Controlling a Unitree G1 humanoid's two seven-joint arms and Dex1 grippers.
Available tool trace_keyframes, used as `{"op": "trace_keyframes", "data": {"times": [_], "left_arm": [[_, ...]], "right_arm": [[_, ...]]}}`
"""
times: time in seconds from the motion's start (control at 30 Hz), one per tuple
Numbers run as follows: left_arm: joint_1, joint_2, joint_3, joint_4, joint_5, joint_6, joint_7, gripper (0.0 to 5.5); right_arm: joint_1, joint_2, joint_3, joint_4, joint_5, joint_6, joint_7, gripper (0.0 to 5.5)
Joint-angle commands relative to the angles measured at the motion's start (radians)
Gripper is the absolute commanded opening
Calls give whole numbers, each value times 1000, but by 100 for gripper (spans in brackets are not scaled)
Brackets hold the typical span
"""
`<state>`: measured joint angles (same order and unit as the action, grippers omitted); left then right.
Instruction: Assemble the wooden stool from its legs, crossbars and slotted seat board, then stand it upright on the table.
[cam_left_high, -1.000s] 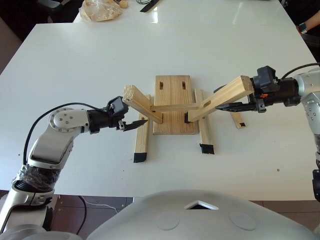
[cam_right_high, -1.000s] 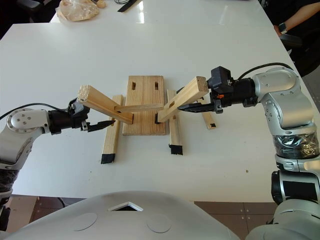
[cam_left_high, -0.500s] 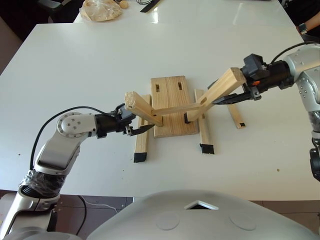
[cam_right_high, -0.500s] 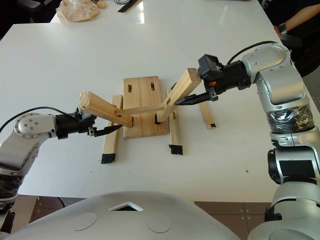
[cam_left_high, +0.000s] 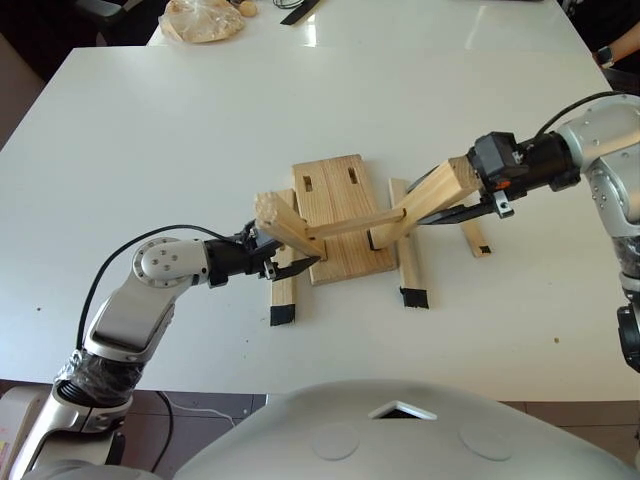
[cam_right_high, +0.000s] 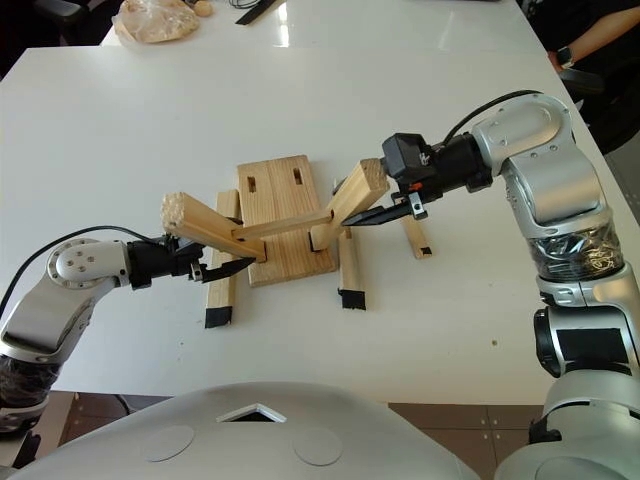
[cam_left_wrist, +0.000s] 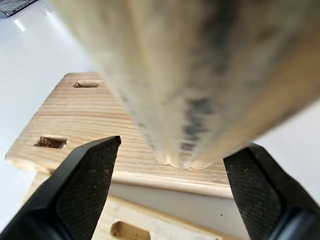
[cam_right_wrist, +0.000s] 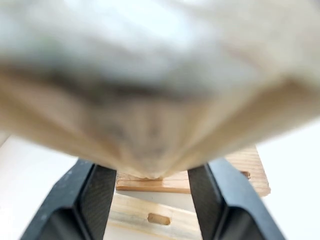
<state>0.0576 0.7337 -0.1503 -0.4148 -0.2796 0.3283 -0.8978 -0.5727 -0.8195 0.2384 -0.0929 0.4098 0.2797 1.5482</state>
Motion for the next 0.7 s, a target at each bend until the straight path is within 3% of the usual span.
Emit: {"op": "trace_keyframes", "data": {"times": [0.03, 0.33, 0.7], "left_arm": [[-30, -4, 4, -7, 1, 20, 7, 361], [-115, -11, 1, -91, -42, 73, -14, 361], [-59, 50, 144, -22, -130, 74, -91, 361]], "right_arm": [[22, 18, 54, -38, -27, 3, 11, 200], [-40, 71, 128, 95, -110, 7, 3, 200], [-71, 50, 164, 180, -160, -9, 13, 200]]}}
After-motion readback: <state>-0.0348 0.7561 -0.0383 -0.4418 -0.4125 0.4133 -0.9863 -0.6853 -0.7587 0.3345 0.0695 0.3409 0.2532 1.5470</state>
